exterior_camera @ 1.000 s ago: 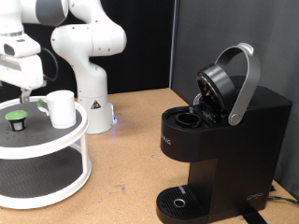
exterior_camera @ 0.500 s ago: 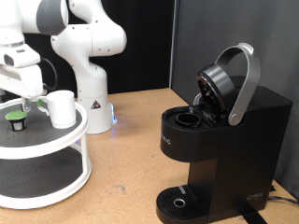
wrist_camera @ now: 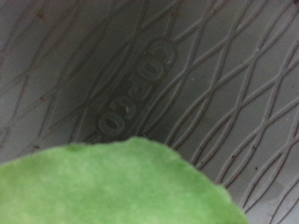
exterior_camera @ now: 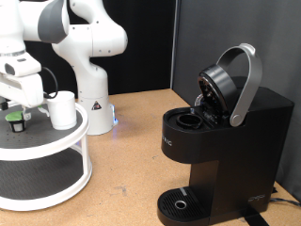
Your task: Make a cup of coffee with the keurig machine
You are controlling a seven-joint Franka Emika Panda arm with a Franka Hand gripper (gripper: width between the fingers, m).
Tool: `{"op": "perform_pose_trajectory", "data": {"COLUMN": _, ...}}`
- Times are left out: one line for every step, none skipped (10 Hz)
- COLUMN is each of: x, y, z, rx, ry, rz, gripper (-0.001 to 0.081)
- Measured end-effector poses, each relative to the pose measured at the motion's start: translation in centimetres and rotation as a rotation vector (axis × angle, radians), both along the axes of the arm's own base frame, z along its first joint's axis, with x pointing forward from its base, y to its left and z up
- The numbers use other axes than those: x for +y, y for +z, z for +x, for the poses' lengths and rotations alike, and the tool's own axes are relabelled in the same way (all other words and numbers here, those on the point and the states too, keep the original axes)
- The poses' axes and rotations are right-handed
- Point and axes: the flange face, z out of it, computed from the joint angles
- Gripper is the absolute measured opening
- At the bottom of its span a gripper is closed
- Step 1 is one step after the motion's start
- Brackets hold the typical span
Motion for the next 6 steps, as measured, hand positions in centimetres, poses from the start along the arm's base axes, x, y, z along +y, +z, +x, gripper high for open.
{"op": "perform_pose_trajectory", "data": {"x": -0.06, "y": -0.26, "z": 0.0, "rx": 0.002, "ry": -0.002, "rz": 0.0, "gripper": 0.0805}}
{"op": "perform_pose_trajectory", "data": {"x": -0.11, "y": -0.42, "z": -0.03, "rx": 0.002, "ry": -0.004, "rz": 0.0, "gripper": 0.0805}}
{"op": "perform_pose_trajectory", "data": {"x": -0.13, "y": -0.49, "z": -0.05, "rx": 0.001, "ry": -0.005, "rz": 0.001, "gripper": 0.0805}}
{"op": "perform_pose_trajectory", "data": {"x": -0.15, "y": -0.55, "z": -0.05, "rx": 0.0, "ry": -0.006, "rz": 0.0, "gripper": 0.0805}}
{"op": "perform_pose_trajectory", "data": {"x": -0.17, "y": -0.62, "z": -0.03, "rx": -0.001, "ry": -0.006, "rz": 0.0, "gripper": 0.0805}}
{"op": "perform_pose_trajectory", "data": {"x": -0.18, "y": -0.71, "z": 0.0, "rx": 0.001, "ry": -0.006, "rz": -0.002, "gripper": 0.0805}}
